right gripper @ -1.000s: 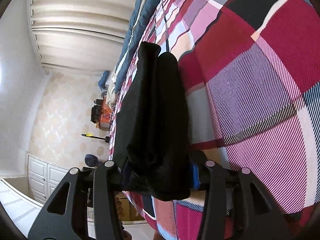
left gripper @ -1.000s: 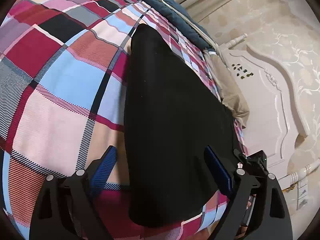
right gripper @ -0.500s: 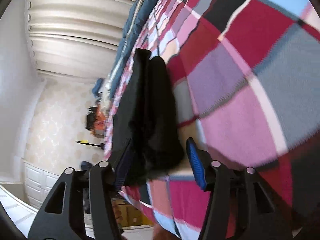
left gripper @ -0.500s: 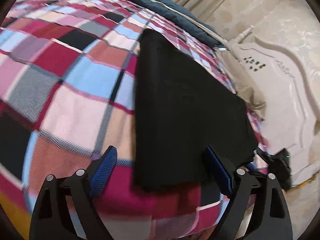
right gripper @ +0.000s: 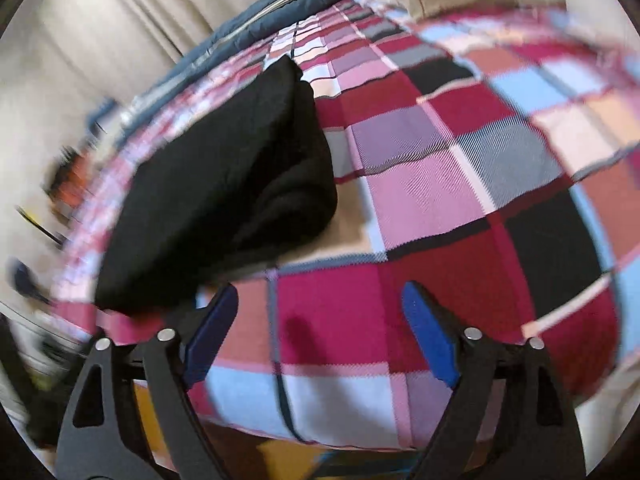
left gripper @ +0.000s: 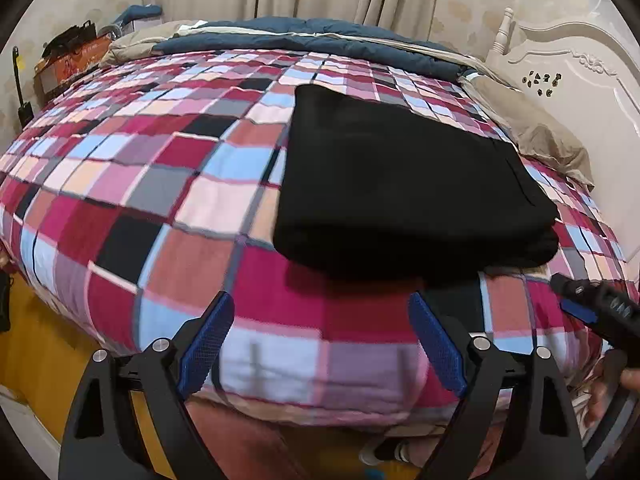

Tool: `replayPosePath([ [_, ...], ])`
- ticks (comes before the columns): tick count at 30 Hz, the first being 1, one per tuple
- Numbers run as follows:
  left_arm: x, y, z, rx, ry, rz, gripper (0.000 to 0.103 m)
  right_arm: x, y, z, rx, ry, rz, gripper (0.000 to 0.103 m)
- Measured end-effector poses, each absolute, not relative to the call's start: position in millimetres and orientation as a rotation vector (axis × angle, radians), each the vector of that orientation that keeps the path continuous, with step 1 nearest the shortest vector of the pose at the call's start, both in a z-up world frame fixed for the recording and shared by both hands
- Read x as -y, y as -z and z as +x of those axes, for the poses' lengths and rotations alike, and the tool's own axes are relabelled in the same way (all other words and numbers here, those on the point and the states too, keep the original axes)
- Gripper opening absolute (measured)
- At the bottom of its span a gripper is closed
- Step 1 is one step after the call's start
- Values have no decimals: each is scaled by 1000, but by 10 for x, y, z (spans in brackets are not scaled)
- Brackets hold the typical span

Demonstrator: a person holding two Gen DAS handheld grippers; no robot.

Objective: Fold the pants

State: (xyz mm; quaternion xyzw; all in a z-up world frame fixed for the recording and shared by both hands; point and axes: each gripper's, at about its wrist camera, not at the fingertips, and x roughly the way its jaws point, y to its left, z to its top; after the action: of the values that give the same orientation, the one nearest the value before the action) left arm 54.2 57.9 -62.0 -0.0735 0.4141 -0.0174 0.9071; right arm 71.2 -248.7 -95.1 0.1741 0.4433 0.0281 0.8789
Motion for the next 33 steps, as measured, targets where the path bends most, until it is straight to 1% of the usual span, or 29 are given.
replayPosePath([
  [3, -501, 639, 501, -860, 20, -142, 87, 2313, 933, 632, -913, -20, 260, 87],
  [19, -395, 491, 434, -818, 10, -104, 87, 2053, 611, 575, -835, 51, 105, 89],
  [33, -394, 475, 450, -820, 13, -114, 87, 1963, 541, 522, -826, 41, 95, 89],
])
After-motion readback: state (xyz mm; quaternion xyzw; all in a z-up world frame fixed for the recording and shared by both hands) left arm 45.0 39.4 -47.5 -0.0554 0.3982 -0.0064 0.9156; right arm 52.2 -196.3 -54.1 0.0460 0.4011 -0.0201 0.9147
